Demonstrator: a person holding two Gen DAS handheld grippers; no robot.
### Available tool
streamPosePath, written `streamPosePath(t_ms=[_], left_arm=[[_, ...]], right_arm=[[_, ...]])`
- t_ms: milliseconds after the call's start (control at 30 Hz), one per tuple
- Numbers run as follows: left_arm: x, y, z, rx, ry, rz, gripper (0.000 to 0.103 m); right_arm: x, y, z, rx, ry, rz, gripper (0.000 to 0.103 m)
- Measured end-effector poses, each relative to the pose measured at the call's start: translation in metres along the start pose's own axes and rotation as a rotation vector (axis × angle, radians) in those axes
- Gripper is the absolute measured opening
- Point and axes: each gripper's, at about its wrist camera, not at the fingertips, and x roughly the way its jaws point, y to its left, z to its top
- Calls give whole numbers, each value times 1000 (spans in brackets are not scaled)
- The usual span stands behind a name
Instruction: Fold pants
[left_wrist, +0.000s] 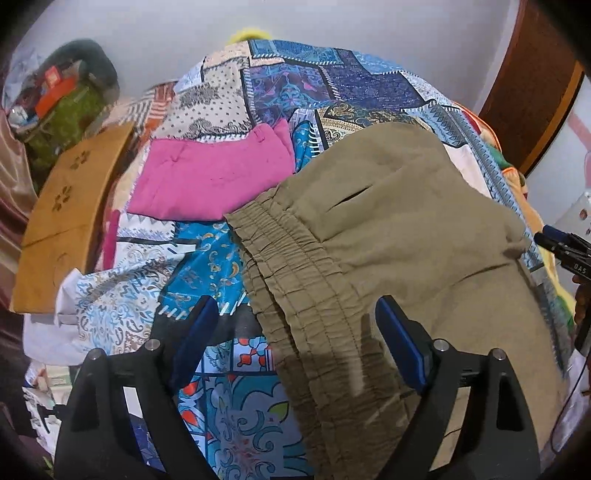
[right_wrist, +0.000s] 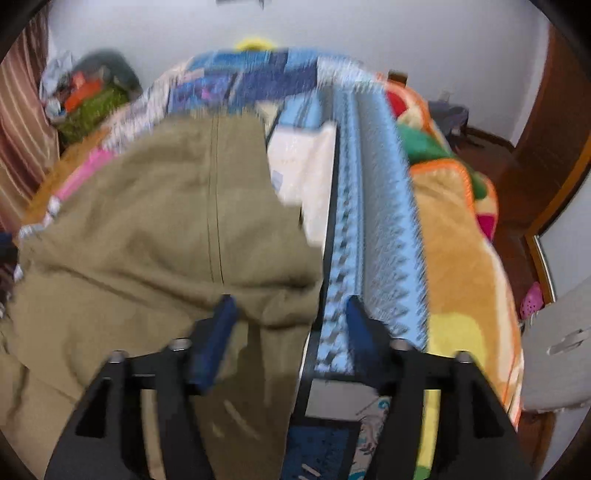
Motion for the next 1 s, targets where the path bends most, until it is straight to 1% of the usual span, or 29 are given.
streamPosePath(t_ms=[67, 200, 233, 333, 367, 400, 433, 467, 500, 567, 700, 867, 933, 1000], left_arm=[[8, 0, 4, -16, 18, -25, 88], [35, -8, 7, -27, 82, -50, 88], [42, -11, 7, -21, 97, -55, 88], [50, -16, 7, -16, 85, -65, 90], [51, -16, 7, -17, 82, -68, 91], [51, -14, 7, -22, 79, -70, 92], [52, -13, 8, -23, 75, -67, 93], [52, -11, 7, -17, 69, -59, 93], [51, -10, 6, -11, 56, -39, 93], [50, -7, 7, 1, 35, 2, 93], [47, -7, 5, 52, 4, 68, 93], [43, -9, 2, 109, -24, 146, 93], [42, -5, 3, 109, -19, 144, 93], [43, 1, 4, 74, -8, 120, 93]], right_arm=[[-8, -3, 7, 3, -50, -1, 63], [3, -7, 27, -4, -69, -3, 63], [7, -8, 30, -3, -67, -2, 63], [27, -10, 30, 0, -30, 36, 63], [40, -9, 29, 6, 13, 66, 63], [51, -7, 28, 6, 56, 92, 60], [62, -3, 24, -9, 97, 125, 45], [66, 1, 20, -23, 110, 141, 35], [71, 6, 18, -44, 111, 127, 34], [71, 13, 17, -82, 92, 112, 25], [72, 18, 15, -101, 86, 83, 20], [68, 25, 13, -128, 48, 12, 16], [68, 23, 15, -125, 43, 1, 16], [68, 21, 15, -110, 45, -5, 16]])
